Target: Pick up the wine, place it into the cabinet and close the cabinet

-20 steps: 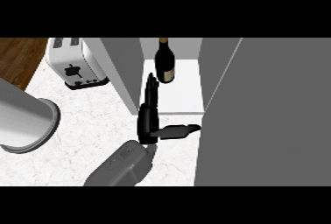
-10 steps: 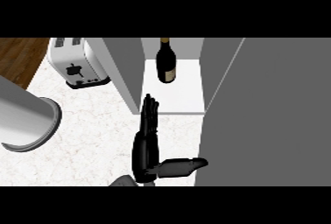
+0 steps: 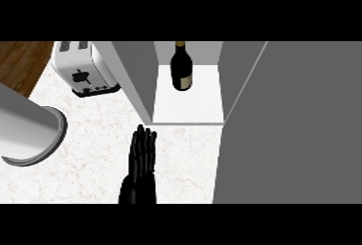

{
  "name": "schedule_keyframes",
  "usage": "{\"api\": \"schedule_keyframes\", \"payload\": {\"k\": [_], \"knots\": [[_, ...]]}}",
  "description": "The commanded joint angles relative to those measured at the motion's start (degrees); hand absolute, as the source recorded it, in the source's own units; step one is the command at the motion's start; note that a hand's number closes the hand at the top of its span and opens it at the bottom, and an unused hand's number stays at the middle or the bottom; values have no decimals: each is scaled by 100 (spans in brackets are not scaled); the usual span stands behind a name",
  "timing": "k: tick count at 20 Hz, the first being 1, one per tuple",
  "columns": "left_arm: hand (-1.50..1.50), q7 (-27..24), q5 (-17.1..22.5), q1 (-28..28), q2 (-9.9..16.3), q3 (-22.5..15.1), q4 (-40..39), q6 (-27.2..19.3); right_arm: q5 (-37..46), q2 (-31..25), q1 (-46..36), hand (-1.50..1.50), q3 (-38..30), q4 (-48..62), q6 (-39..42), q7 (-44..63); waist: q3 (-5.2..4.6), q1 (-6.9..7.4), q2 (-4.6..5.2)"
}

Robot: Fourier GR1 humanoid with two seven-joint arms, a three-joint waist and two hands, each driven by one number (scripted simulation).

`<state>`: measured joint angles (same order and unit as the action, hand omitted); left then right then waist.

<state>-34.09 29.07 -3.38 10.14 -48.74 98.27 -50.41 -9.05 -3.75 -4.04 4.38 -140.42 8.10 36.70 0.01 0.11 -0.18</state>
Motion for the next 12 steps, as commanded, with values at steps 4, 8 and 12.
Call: {"api": "schedule_keyframes", "payload": {"k": [4,8,12], "knots": [[-150,196,-64,730,1192,-76,1201,489,-962,-179,346,150,-93,-508,350,366,2,5,-5],[-150,280,120,900,1576,224,1498,884,-884,-162,401,150,171,-631,490,456,-1,-14,-2],[-150,14,260,1328,1936,509,1686,1394,-657,-148,773,150,164,-328,913,-316,0,-13,6]]}}
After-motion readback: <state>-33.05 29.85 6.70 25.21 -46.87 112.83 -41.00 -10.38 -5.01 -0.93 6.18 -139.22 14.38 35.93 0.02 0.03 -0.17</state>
